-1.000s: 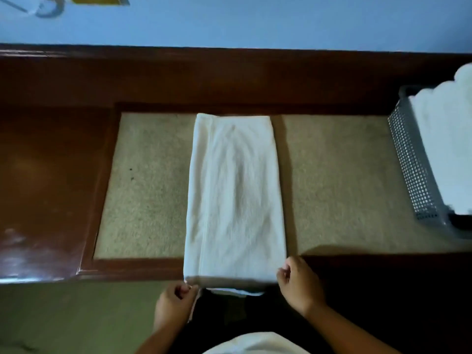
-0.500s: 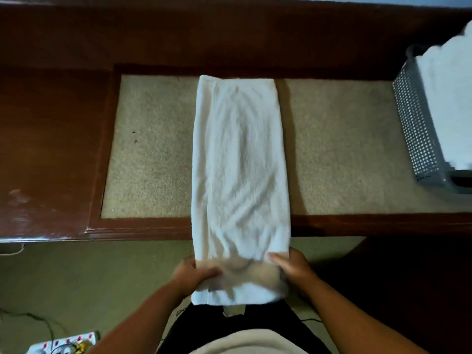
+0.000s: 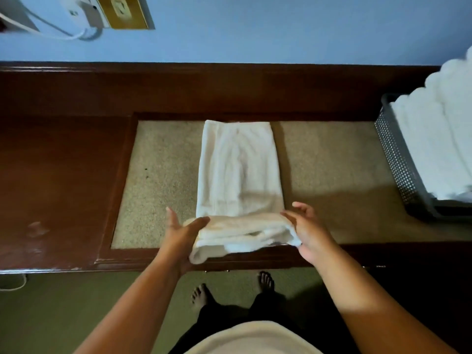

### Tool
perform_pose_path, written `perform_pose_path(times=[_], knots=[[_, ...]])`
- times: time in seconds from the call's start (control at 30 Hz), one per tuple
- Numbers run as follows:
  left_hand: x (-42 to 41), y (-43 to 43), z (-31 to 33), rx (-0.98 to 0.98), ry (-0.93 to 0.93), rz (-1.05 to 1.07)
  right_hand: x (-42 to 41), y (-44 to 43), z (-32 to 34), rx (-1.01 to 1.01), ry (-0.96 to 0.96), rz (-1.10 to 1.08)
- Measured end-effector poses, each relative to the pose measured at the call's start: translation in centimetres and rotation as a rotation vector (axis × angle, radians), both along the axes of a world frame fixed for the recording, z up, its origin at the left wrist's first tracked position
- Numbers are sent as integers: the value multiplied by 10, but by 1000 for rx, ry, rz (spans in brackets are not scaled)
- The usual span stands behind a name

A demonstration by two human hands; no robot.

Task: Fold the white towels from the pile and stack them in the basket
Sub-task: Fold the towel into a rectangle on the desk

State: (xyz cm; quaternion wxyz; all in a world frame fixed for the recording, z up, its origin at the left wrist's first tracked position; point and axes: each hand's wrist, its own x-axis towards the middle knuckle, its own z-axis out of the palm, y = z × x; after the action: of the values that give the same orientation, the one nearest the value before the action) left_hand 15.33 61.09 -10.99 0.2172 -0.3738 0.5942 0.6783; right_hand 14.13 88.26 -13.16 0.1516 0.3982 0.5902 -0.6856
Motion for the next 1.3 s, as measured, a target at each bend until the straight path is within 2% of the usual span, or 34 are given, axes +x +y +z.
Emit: perform_pose_path(times=[0.07, 0.17, 0.23, 0.4, 0.47, 0.57, 0.63, 0.73, 0.9, 0.93, 1.0, 1.03, 1.1, 1.17, 1.2, 1.23, 1.3], knots=[[-27, 3, 6, -6, 6, 11, -26, -4, 7, 117, 80, 12], [-56, 5, 9, 146, -23, 11, -56, -8, 13, 165, 180, 66], [-79, 9, 6, 197, -91, -19, -70, -6, 11, 117, 176, 88], [-133, 10, 3, 437, -84, -104, -113, 3, 10, -121, 201, 40], [-153, 2, -13, 407, 5, -83, -130, 9, 2, -151, 193, 100], [-188, -3, -29, 388, -2, -103, -164, 13, -17, 141, 135, 343], [-210, -2, -32, 368, -21, -130, -189, 12, -25, 280, 96, 397], [-251, -3, -43, 399, -46, -126, -238, 8, -37, 388, 79, 338], [-327, -3, -72, 415, -175, 83, -329, 11, -72, 515, 85, 456], [-338, -4, -75, 418, -193, 74, -342, 13, -81, 540, 66, 479], [-353, -6, -77, 320, -212, -114, -357, 17, -98, 564, 24, 489], [-358, -6, -82, 193, -189, -262, -362, 18, -107, 558, 1, 478], [-365, -8, -101, -210, -72, -448, -368, 19, -120, 576, -15, 453], [-371, -11, -118, -634, 65, -469, -368, 18, -125, 639, -9, 442], [-373, -12, -126, -717, 101, -474, -367, 16, -128, 684, -9, 431], [-376, -10, -129, -706, 113, -477, -365, 13, -129, 738, -6, 414], [-381, -3, -132, -580, 87, -456, -361, 5, -125, 819, -29, 384]])
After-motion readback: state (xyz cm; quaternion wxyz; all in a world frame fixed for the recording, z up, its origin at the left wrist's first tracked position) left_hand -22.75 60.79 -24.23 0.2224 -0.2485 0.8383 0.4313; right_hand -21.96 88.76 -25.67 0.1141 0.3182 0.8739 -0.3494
